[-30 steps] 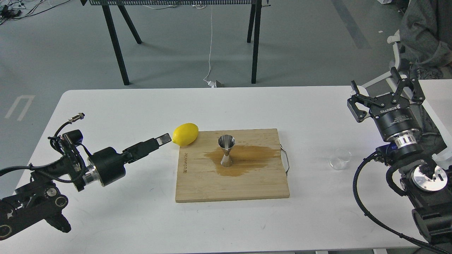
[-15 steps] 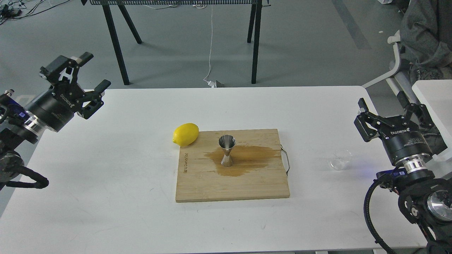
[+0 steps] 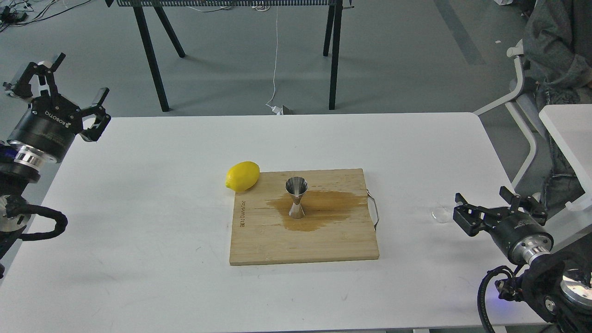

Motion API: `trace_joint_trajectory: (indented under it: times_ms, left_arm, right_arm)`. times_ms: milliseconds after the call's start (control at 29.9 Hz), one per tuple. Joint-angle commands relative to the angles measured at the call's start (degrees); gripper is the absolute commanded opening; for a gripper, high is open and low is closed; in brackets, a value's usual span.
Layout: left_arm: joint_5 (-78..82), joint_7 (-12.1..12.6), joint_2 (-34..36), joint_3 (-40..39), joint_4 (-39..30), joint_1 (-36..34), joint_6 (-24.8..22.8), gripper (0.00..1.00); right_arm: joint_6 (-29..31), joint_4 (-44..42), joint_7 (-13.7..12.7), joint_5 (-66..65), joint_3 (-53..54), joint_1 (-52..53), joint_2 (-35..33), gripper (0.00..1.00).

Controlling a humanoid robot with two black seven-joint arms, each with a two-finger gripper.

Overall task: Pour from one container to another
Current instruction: 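Move the right gripper toward the small clear glass near the board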

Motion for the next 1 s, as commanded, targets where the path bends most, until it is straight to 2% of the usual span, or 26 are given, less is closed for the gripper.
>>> trace_joint_trajectory:
  times_ms: [0,334,969]
  left_arm:
    - [0.1,0.0,-0.1,0.1,0.0,0.1,0.0,0.92]
    - [0.2,0.0,-0.3,0.3,0.1,0.3,0.0,0.92]
    - [0.3,0.0,-0.3,0.4,0.1,0.7,0.0,0.94]
  right_arm:
    - [-4.2,-0.5,-0.1,-0.5,-1.0,0.5,0.1,0.99]
    - [-6.7,-4.6,0.1,-0.7,-4.1,3.2,0.4,0.99]
    - [-6.3,-14.2,0.4,-0.7,-7.3,9.2,3.2,0.99]
